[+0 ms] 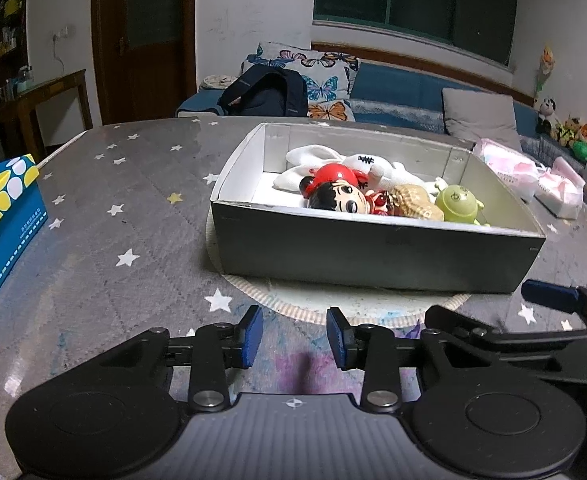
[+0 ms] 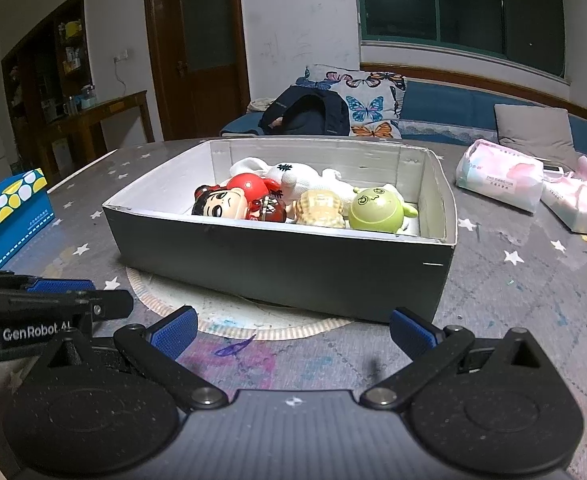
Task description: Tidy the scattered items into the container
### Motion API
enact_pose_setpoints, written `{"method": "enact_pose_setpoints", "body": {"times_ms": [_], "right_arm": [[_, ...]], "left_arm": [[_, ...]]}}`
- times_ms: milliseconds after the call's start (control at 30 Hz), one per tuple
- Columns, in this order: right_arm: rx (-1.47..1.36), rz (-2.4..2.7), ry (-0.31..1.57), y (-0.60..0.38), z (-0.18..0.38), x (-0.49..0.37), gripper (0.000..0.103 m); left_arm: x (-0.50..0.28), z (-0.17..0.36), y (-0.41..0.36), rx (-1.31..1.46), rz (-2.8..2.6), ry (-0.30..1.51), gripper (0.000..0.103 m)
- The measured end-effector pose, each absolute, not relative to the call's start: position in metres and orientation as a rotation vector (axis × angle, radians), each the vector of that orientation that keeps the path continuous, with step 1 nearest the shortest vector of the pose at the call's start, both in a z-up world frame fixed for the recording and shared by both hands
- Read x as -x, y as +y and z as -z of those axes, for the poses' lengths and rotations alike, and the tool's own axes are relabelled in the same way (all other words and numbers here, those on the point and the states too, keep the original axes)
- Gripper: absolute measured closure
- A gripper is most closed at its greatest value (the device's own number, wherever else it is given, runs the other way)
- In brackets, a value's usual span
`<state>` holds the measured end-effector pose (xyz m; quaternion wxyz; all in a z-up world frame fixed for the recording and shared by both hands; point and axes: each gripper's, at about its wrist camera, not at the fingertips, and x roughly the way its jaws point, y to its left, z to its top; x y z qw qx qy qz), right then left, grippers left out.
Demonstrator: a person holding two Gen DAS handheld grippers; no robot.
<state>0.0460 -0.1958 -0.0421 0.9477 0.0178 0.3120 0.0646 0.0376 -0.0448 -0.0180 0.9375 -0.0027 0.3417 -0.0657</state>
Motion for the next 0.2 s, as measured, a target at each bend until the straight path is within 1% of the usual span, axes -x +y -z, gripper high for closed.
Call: {"method": "enact_pose_setpoints", "body": {"times_ms": [200], "right_arm": [[-0.027, -0.137, 0.624, -0.1961, 0.0412, -0.0459, 0.0]], "left_arm": [[-0.0395, 0.0144, -0.0444, 0.006, 0.132, 0.681, 0.069]]}}
